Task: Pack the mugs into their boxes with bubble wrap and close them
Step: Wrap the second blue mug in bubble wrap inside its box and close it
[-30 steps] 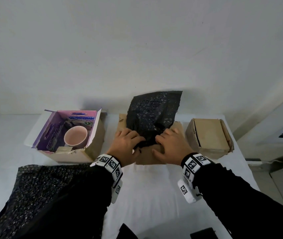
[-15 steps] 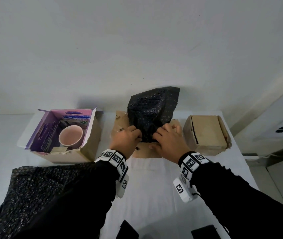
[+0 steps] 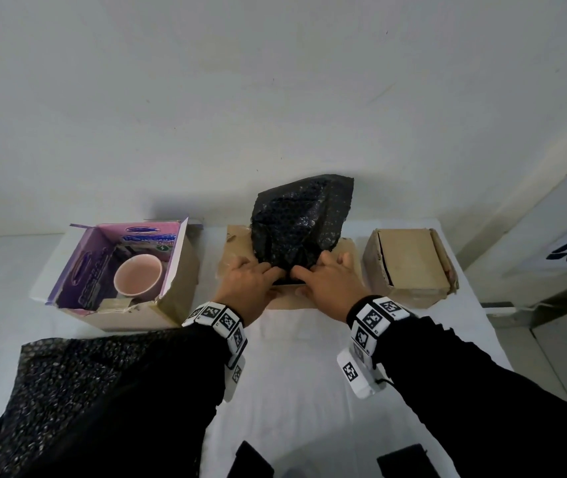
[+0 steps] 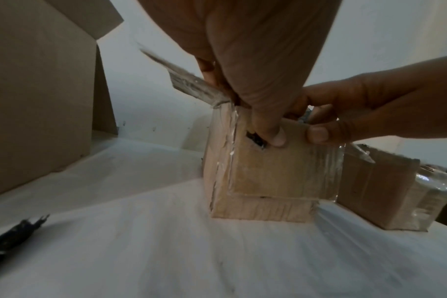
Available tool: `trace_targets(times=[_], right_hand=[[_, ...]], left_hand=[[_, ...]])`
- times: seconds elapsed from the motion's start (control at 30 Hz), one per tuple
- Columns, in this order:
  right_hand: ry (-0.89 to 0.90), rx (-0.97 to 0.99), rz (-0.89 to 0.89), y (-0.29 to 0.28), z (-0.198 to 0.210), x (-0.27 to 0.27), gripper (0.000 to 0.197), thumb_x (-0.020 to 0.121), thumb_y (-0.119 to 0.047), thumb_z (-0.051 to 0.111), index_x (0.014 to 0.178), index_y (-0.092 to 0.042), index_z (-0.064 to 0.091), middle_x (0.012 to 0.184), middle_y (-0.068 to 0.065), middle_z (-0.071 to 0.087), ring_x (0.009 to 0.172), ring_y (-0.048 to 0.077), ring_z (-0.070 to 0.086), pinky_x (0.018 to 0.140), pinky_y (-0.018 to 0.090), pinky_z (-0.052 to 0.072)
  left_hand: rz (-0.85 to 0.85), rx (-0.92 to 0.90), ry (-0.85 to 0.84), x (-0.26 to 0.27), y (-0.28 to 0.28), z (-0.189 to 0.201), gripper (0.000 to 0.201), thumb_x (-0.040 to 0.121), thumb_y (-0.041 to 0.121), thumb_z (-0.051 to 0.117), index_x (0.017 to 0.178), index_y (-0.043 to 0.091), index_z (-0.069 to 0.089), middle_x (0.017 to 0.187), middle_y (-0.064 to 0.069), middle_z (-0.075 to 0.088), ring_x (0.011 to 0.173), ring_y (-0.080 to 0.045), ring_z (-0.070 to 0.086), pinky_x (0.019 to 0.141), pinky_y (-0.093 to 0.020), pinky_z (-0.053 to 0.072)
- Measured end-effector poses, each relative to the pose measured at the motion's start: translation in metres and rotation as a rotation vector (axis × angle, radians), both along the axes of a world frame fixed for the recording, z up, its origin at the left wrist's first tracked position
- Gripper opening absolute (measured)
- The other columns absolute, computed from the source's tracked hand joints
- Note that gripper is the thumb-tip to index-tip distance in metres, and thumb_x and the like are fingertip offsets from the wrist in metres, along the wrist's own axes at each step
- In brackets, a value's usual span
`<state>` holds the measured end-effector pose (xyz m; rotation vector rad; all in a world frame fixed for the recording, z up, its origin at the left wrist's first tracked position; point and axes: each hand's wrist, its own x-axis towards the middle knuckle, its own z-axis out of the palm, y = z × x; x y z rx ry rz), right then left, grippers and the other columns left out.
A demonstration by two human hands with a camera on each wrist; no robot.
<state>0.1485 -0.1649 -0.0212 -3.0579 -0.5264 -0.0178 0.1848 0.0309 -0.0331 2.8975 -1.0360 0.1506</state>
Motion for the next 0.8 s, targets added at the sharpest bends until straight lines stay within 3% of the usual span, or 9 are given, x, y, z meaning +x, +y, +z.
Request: trace_targets(times=[0.13, 0.37, 0.53, 0.7, 0.8], right_hand=[[0.056, 0.078, -0.068, 0.002, 0.002, 0.001, 0.018, 0.095, -0.043, 0.049, 0.107, -0.033, 0.056, 0.110, -0.010, 0.055, 0.108, 0.018, 0.042, 0.083, 0.040, 0.021], [0.045, -0.034, 0.010, 0.006, 0.007, 0.004, 0.017, 0.099, -0.031, 0.042, 0.106, -0.028, 0.057, 0.096, -0.006, 0.067, 0.095, 0.021, 0.057, 0.081, 0.038, 0.016], [0.053, -0.098, 0.034, 0.012, 0.007, 0.001, 0.023, 0.098, -0.022, 0.039, 0.120, -0.019, 0.043, 0.086, 0.001, 0.068, 0.081, 0.027, 0.061, 0.086, 0.039, 0.018], [0.076, -0.127, 0.045, 0.010, -0.002, 0.003, 0.028, 0.101, -0.030, 0.032, 0.119, -0.018, 0.050, 0.108, 0.004, 0.065, 0.094, 0.028, 0.061, 0.098, 0.040, 0.021], [0.062, -0.159, 0.074, 0.009, 0.000, -0.001, 0.025, 0.101, -0.027, 0.033, 0.117, -0.016, 0.049, 0.103, 0.004, 0.068, 0.092, 0.030, 0.061, 0.103, 0.041, 0.020]], left_hand=[[-0.011, -0.036, -0.039, -0.002, 0.001, -0.002, 0.031, 0.068, 0.033, 0.078, 0.097, 0.029, 0.066, 0.092, 0.005, 0.057, 0.071, -0.019, 0.059, 0.075, -0.035, 0.036], [-0.069, 0.058, -0.100, 0.005, -0.001, -0.002, 0.012, 0.072, 0.036, 0.076, 0.081, 0.031, 0.071, 0.071, 0.013, 0.064, 0.070, -0.014, 0.060, 0.072, -0.031, 0.026], [-0.076, 0.176, -0.105, 0.005, -0.007, 0.001, 0.014, 0.072, 0.032, 0.075, 0.074, 0.028, 0.062, 0.062, 0.010, 0.060, 0.059, -0.016, 0.059, 0.069, -0.031, 0.037], [-0.059, 0.247, -0.178, -0.004, -0.014, 0.002, 0.005, 0.076, 0.026, 0.063, 0.078, 0.023, 0.059, 0.069, 0.003, 0.056, 0.048, -0.018, 0.051, 0.065, -0.031, 0.037], [-0.068, 0.264, -0.176, -0.009, -0.015, 0.005, 0.005, 0.072, 0.023, 0.059, 0.076, 0.021, 0.061, 0.068, 0.001, 0.057, 0.046, -0.019, 0.051, 0.061, -0.030, 0.041]])
